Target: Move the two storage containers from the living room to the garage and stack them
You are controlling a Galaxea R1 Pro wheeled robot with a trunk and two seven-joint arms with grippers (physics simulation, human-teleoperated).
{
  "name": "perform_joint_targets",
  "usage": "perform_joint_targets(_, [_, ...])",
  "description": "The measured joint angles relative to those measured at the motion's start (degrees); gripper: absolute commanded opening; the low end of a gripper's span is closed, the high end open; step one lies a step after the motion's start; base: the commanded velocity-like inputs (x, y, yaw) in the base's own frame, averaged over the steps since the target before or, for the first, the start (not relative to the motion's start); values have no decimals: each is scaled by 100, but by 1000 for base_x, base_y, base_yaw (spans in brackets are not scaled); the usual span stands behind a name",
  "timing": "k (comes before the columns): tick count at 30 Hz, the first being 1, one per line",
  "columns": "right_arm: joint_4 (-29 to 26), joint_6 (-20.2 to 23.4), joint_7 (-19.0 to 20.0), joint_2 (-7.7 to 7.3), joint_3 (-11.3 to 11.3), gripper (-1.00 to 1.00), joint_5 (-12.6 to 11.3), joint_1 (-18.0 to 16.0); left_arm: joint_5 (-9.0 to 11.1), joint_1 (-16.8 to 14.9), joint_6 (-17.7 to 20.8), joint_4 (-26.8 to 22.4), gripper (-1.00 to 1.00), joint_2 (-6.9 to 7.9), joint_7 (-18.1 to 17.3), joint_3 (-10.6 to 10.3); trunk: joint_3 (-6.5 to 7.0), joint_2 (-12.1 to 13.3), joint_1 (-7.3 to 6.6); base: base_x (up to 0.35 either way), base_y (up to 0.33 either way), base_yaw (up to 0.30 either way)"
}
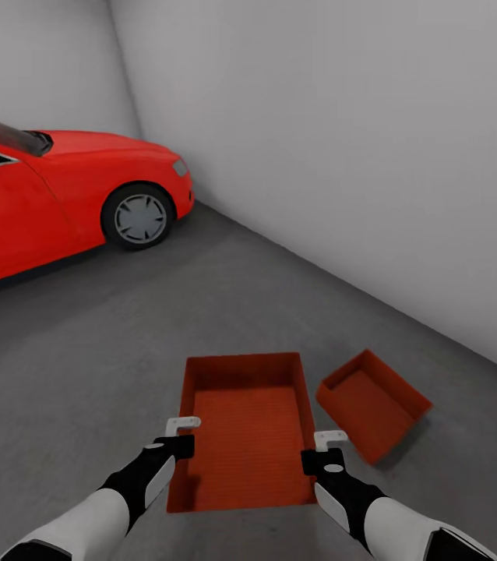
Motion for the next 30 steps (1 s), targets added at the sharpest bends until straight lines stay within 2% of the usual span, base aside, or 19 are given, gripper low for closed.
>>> perform_joint_targets(30, [-9,8,-3,-3,1,-100,0,0,4,0,1,0,-100,1,0,-1,0,0,0,323,0,0])
